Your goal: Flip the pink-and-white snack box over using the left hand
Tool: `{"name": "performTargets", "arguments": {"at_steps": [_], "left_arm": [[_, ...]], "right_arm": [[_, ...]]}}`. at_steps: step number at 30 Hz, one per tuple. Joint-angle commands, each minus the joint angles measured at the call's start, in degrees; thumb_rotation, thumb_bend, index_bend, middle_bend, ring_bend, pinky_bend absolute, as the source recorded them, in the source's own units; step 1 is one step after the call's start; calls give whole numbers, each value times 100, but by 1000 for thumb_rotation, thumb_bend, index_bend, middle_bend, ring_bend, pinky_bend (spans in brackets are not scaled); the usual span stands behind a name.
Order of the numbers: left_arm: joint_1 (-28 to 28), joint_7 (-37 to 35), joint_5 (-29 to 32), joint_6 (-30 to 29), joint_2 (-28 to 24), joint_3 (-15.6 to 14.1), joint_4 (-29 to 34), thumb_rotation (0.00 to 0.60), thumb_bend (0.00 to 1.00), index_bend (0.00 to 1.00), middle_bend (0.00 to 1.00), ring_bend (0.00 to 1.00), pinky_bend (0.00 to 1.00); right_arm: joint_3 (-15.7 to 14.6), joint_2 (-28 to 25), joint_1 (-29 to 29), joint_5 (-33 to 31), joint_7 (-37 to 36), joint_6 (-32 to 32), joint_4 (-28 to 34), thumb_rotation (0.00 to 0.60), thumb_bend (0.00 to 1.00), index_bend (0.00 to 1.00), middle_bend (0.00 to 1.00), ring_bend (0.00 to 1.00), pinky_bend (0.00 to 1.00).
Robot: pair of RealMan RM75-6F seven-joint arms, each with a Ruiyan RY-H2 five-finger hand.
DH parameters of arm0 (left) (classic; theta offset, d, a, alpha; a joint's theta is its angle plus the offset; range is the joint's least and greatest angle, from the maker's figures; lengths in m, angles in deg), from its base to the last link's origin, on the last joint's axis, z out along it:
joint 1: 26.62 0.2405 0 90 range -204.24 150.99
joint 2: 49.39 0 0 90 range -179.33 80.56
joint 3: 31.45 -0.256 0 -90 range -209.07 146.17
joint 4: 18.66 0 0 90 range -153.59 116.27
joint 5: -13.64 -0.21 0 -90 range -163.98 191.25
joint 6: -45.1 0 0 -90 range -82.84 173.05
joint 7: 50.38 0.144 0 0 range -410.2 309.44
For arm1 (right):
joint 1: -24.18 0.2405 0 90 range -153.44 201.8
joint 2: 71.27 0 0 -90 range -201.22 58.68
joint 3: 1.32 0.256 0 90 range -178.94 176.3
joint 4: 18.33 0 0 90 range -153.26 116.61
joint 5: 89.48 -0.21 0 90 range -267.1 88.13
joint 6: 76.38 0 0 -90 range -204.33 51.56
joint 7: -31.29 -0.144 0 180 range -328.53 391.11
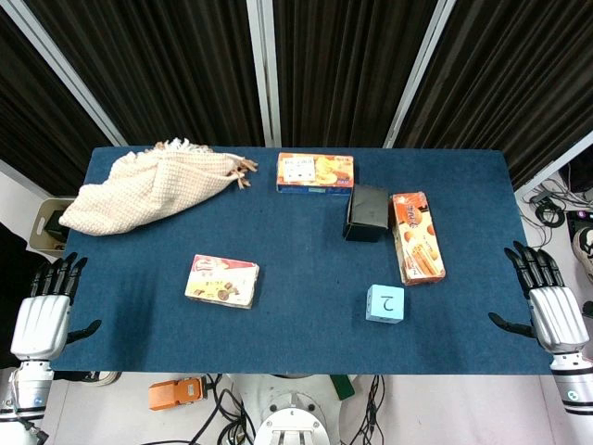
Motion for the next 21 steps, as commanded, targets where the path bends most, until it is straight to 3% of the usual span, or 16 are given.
{"name": "performTargets", "arguments": {"at_steps": [1,10,16,21], "left_arm": [[31,60,44,58,-5,41,46,600,0,0,13,0,0],[-278,659,-452,357,53,205,302,600,0,0,13,0,0],[-1130,1614,-641,1550,251,437,828,600,0,0,12,0,0],[-1722,2481,62,2524,612,700,1078,600,0,0,12,0,0]], "right_arm": [[22,18,44,-27,1,-55,-1,600,147,0,0,0,0],[71,-117,52,-48,112,12,105,600,147,0,0,0,0],[46,-154,49,-6,243,37,155,600,148,0,0,0,0],[46,-180,52,-19,249,34,182,600,147,0,0,0,0]]}}
